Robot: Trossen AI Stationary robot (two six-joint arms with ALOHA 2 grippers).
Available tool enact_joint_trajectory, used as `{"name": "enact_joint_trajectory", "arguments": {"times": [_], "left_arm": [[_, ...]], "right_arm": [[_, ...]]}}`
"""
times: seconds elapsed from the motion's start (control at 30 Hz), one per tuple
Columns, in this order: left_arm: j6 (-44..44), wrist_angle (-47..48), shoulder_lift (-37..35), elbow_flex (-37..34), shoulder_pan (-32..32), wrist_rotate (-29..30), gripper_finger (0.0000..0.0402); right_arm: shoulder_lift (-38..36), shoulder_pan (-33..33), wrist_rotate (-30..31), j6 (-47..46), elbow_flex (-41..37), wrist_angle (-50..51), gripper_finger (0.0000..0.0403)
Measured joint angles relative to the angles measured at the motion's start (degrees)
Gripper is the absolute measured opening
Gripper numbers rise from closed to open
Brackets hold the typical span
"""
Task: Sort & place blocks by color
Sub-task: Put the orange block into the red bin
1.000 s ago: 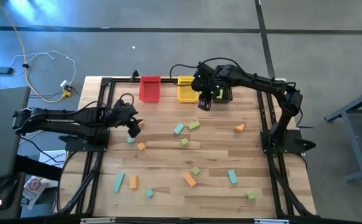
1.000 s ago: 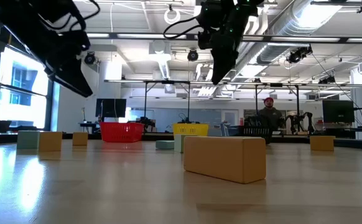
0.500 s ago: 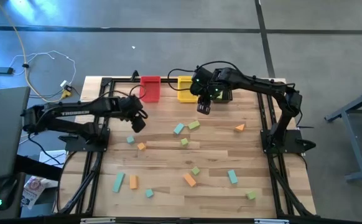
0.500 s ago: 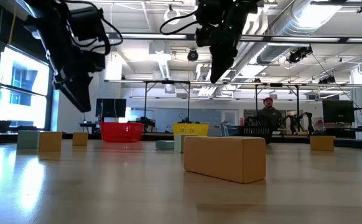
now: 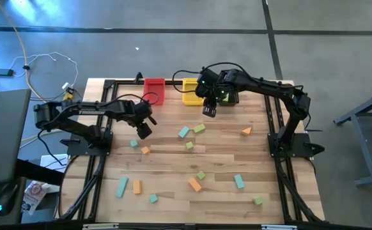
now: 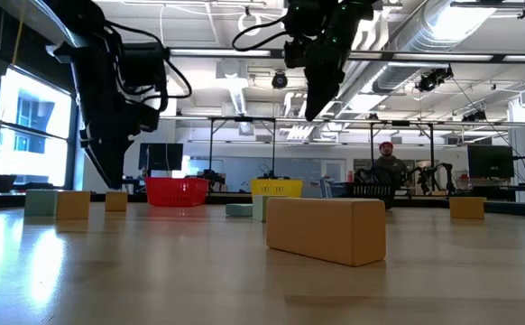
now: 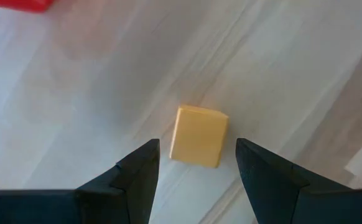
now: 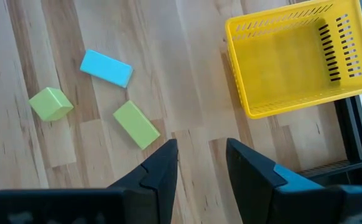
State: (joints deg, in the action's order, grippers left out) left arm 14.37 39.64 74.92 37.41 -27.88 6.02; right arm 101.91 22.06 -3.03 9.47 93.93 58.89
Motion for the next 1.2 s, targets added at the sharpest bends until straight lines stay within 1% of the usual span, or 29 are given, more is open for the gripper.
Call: {"name": "enact_joint_trajectory", "arguments": {"times": [0.23,0.47,0.6,0.73,0.93,1.2], "left_arm": [[-0.29,-0.60,3.60,0.00,-0.01,0.24,0.0200],[-1.53,-4.28,6.96,0.00,0.00,0.58,0.0200],[-1.53,-3.47,8.71,0.00,0.00,0.38,0.0196],[-2.37,-3.87,9.86,0.21,0.02,0.10,0.0169],[-4.88,-4.48,9.11,0.07,0.46,0.44,0.0104],[-4.99,-6.58,6.54,-0.09,0.52,0.90,0.0104]], "right_arm": [[0.00,0.00,0.00,0.00,0.00,0.00,0.0124],[0.00,0.00,0.00,0.00,0.00,0.00,0.0124],[0.00,0.00,0.01,0.00,0.00,0.00,0.0124],[0.00,0.00,0.02,0.00,0.00,0.00,0.0124],[0.00,0.00,0.02,0.00,0.00,-0.02,0.0124],[0.00,0.00,0.02,0.00,0.00,-0.04,0.0124]]}}
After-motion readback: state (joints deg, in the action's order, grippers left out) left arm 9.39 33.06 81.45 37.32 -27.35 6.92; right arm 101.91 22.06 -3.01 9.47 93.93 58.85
